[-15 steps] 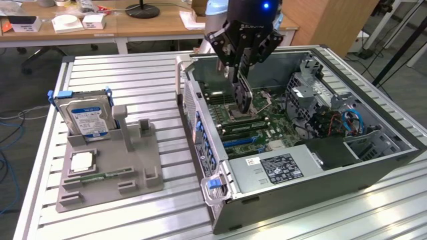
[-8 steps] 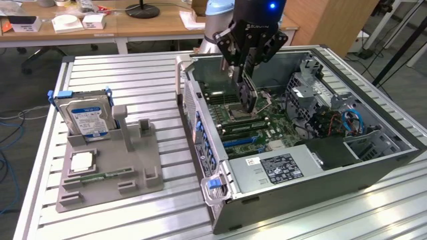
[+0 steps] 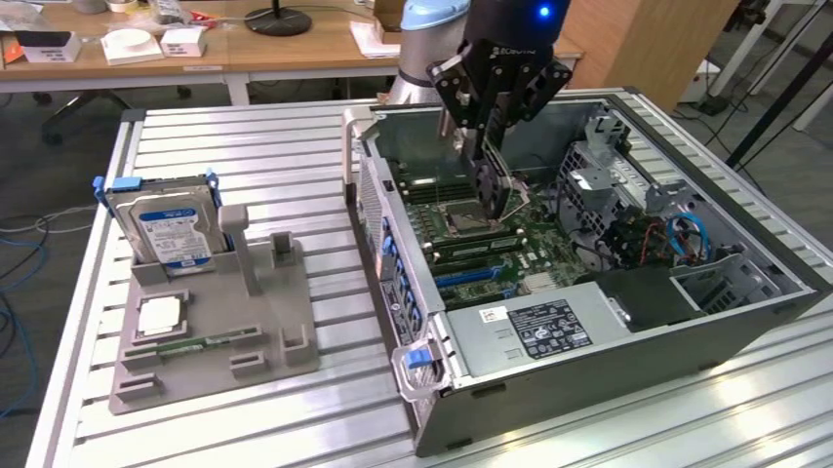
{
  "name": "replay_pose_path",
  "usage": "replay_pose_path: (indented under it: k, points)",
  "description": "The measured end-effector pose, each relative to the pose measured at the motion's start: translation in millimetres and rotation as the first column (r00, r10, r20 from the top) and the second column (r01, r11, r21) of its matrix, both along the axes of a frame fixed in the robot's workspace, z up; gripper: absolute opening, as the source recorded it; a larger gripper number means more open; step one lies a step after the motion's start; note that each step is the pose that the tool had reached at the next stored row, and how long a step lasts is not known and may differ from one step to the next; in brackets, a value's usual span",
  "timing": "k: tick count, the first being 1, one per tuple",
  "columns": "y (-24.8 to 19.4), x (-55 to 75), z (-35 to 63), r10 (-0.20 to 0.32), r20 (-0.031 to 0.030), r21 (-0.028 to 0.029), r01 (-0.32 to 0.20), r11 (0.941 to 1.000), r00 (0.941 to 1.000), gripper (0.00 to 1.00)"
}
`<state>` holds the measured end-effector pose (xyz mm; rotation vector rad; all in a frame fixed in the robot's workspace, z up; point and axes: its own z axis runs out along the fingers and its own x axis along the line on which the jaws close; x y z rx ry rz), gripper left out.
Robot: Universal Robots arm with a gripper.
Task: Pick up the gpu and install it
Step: 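Pick up the gpu and move the gpu toward the slot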
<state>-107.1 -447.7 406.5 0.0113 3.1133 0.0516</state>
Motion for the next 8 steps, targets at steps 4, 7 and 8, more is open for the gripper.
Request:
replay_pose_path:
  k: [4, 7, 8]
  points:
    - [0.0, 4.6, 0.0, 0.000, 0.0000, 0.0000, 0.000, 1.0000, 1.0000, 0.26]
    - [0.0, 7.9, -0.1, 0.000, 0.0001, 0.0001, 0.000, 1.0000, 1.0000, 0.26]
    - [0.0, 9.0, 0.0, 0.000, 0.0001, 0.0001, 0.000, 1.0000, 1.0000, 0.26]
